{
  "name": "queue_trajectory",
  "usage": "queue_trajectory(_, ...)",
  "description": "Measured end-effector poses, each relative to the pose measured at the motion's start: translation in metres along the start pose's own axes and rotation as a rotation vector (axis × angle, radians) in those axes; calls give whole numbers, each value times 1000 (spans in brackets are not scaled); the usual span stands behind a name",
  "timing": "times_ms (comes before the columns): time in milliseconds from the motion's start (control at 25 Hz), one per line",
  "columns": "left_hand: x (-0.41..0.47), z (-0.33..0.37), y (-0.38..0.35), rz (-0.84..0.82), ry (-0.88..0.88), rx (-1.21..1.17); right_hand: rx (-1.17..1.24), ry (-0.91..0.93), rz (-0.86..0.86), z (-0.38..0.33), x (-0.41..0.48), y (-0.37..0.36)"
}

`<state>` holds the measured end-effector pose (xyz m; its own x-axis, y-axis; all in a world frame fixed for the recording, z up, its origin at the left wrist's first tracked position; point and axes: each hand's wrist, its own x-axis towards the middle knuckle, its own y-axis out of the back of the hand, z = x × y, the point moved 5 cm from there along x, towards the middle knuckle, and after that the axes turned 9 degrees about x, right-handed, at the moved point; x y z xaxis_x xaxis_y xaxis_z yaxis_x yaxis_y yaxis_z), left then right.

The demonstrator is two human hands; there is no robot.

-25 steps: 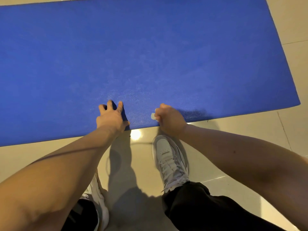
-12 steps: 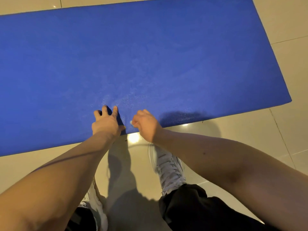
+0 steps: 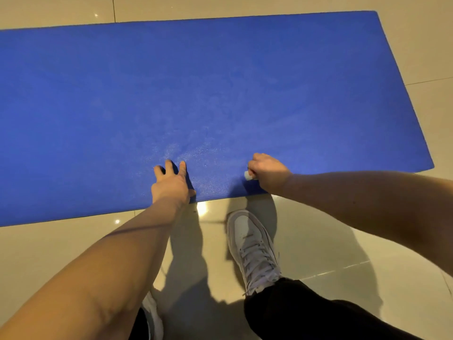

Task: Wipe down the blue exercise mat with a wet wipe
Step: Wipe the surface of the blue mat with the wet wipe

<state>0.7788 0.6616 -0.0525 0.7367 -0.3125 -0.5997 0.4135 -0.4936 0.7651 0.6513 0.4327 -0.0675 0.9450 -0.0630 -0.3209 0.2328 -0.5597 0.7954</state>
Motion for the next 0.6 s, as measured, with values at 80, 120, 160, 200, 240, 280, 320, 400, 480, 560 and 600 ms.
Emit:
queue_trajectory(80,2,0,-1,-2,-7,0,42,-12,-3,-4,2,3)
queue_trajectory(120,3,0,-2,-2,-11,2,107,6,44,-14,5,-1)
queue_trajectory(160,4,0,-3,0,-11,10,176,31,97,-28,10,-9)
queue_trajectory(200,6,-1,-4,1,-11,22,236,45,136,-44,16,-19)
queue_trajectory(240,6,-1,-4,-1,-13,30,290,47,163,-60,22,-30)
queue_trajectory(280,7,0,-5,-7,-15,34,349,31,172,-74,29,-38)
queue_trajectory(320,7,0,-5,-13,-13,39,391,21,175,-85,36,-45)
queue_trajectory(400,8,1,-5,-7,-10,46,390,36,144,-94,45,-50)
queue_trajectory(480,8,2,-5,-1,-15,42,338,95,107,-87,43,-46)
queue_trajectory(560,9,1,-6,-10,-6,44,293,93,143,-64,35,-31)
queue_trajectory(600,9,1,-6,-16,-5,45,273,59,188,-47,31,-19)
